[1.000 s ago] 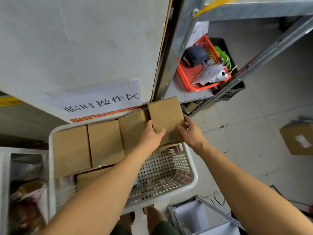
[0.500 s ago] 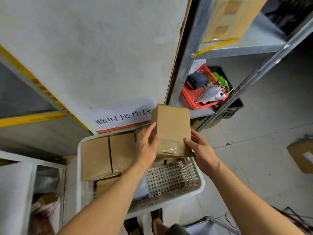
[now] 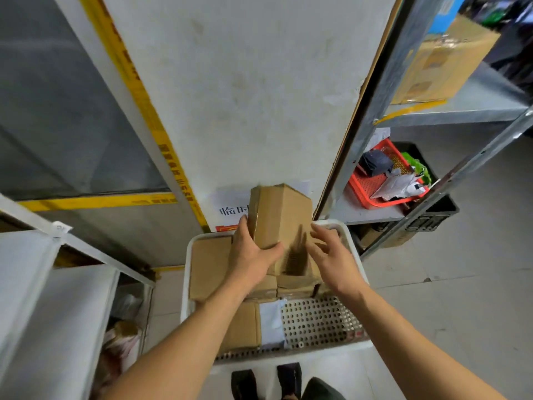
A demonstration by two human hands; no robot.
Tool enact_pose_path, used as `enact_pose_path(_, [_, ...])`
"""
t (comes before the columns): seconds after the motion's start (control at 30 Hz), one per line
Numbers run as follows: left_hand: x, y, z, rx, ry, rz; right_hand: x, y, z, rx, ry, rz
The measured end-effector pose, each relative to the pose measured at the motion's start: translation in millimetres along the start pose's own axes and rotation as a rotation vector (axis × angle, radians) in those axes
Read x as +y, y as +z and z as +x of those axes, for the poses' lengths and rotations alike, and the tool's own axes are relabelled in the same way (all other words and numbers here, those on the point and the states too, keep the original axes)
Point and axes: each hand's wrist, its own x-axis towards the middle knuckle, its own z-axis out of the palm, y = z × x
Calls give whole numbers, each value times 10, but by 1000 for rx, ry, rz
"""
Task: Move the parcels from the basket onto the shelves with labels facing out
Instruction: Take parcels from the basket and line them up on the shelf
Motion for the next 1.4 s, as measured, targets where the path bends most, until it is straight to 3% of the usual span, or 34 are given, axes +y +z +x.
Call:
enact_pose_path(0.1, [-12, -40, -88, 28, 70, 200, -143, 125, -64, -212, 53, 259])
enact_pose_path(0.2, [-69, -49, -195, -68, 122, 140, -174, 160, -31, -331, 36, 403])
enact_pose_path(0.43, [-200, -80, -445, -91, 230, 73, -55, 211, 109, -285, 110, 438])
enact_pose_path(0.57, [-143, -169, -519, -209, 310, 22, 10, 307, 119, -283, 128, 424])
enact_pose_path(0.67, [-162, -299, -459, -97, 242, 31, 44, 345, 67, -331, 165, 491])
enact_pose_path(0.77, [-253, -503, -334, 9, 65, 53, 29, 353, -4, -365, 211, 561])
enact_pose_path(0.9, [-380, -675, -370, -199, -52, -122, -14, 459, -35, -365, 196, 486])
enact_pose_path(1.03, [-540, -809, -395, -112, -13, -201, -145, 694, -54, -216, 141, 252])
enact_pose_path(1.17, [-776, -1019, -410, 17, -31, -208, -280, 873, -74, -345, 16, -42])
enact_pose_path(1.4, [-1072, -1563, -598, 181, -38, -207, -609, 1454, -114, -479, 22, 69])
